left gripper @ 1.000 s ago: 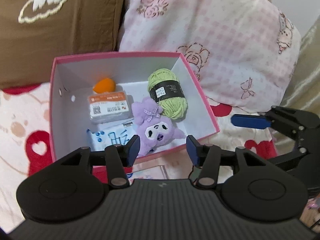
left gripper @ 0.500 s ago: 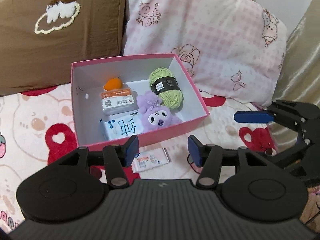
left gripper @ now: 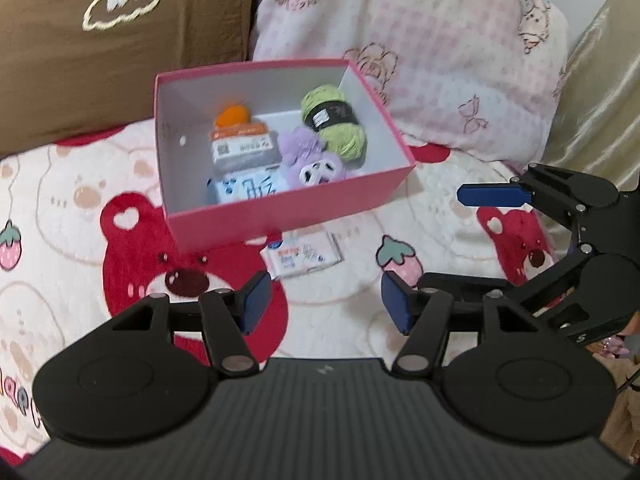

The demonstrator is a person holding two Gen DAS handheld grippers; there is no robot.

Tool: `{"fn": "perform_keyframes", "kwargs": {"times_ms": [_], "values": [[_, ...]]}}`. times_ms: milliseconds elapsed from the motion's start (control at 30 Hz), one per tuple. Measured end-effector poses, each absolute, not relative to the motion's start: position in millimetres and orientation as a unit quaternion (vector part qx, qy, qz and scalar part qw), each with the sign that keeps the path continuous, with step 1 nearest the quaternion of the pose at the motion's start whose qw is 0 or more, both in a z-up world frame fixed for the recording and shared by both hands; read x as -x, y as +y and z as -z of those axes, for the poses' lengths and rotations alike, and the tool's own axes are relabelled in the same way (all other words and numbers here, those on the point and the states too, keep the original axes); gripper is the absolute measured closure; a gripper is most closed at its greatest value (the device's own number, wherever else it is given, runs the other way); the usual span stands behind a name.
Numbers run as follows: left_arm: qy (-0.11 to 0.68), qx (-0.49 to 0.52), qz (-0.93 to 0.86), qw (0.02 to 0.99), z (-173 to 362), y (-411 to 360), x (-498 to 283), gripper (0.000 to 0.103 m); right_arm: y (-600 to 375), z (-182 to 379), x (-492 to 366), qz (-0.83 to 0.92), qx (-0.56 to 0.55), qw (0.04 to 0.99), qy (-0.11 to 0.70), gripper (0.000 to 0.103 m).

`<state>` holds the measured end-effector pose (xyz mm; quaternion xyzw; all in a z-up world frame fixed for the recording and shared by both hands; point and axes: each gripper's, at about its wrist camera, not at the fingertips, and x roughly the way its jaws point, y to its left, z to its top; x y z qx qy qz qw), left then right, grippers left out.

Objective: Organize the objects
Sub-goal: 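Withdraw the left gripper from the box toward the white wipes pack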

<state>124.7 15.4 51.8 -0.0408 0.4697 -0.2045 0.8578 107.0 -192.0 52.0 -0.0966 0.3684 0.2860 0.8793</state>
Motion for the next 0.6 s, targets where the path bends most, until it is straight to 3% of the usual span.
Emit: {"fn": "perform_keyframes", "kwargs": {"times_ms": [233, 600], "values": [[0.489, 0.065, 0.197, 0.847, -29.1, 22.7, -124.0, 0.029, -196.0, -27.3, -106.0, -0.297, 0.098, 0.874, 0.371, 0.012], [0.484, 0.068, 0.152, 0.859, 8.0, 24.0, -128.4, 0.027, -185.4, 5.4, -96.9, -0.335, 0.115, 0.859, 0.370, 0.012]]}}
